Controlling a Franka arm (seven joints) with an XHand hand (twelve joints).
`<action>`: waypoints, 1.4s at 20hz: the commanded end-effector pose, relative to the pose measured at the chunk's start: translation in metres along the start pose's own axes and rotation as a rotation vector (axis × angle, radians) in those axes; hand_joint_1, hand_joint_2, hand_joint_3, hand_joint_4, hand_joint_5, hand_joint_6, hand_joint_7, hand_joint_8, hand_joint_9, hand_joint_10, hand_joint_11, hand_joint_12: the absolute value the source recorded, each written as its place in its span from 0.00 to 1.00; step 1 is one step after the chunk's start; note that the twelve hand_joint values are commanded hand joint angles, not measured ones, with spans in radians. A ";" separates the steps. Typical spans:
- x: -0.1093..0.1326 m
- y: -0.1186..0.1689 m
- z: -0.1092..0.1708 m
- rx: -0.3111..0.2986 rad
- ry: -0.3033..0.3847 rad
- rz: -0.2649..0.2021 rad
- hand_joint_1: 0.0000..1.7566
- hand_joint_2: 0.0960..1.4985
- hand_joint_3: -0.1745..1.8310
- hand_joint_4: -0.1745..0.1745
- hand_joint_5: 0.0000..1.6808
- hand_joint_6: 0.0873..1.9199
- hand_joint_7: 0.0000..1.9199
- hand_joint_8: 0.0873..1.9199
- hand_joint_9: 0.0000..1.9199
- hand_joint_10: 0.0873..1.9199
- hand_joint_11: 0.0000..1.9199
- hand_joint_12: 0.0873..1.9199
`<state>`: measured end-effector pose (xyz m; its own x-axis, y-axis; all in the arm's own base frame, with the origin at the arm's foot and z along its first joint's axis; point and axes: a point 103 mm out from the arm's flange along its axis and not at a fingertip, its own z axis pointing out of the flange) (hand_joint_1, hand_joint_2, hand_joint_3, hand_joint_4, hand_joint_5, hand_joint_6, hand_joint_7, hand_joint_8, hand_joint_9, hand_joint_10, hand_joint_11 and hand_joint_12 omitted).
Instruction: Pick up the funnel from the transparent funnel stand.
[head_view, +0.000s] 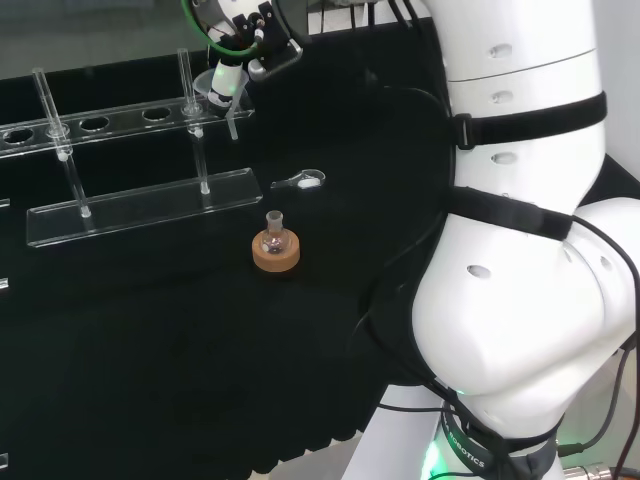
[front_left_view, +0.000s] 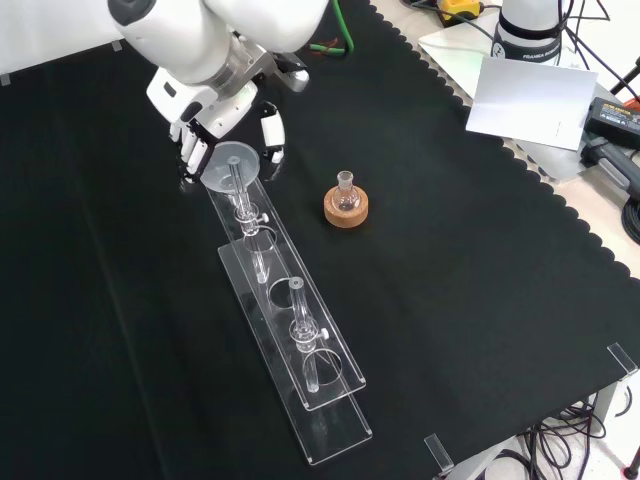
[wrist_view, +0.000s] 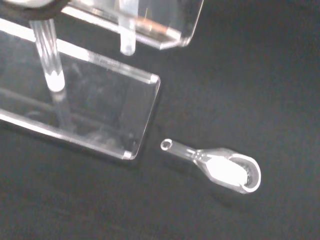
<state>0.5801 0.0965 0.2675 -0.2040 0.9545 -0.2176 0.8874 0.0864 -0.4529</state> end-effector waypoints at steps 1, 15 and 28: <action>-0.004 -0.012 -0.018 -0.227 -0.012 0.040 0.39 0.46 0.33 0.51 0.45 0.09 0.46 0.29 0.56 0.17 0.38 0.62; -0.016 -0.077 -0.066 -0.302 -0.006 0.089 0.41 0.48 0.33 0.50 0.50 0.28 0.52 0.29 0.64 0.14 0.41 0.61; -0.011 -0.166 -0.044 -0.299 0.065 0.155 0.41 0.48 0.34 0.50 0.49 0.30 0.52 0.29 0.65 0.13 0.42 0.61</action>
<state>0.5141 0.0974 0.3772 -0.1117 0.9648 -0.2382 0.9863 0.0784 -0.1450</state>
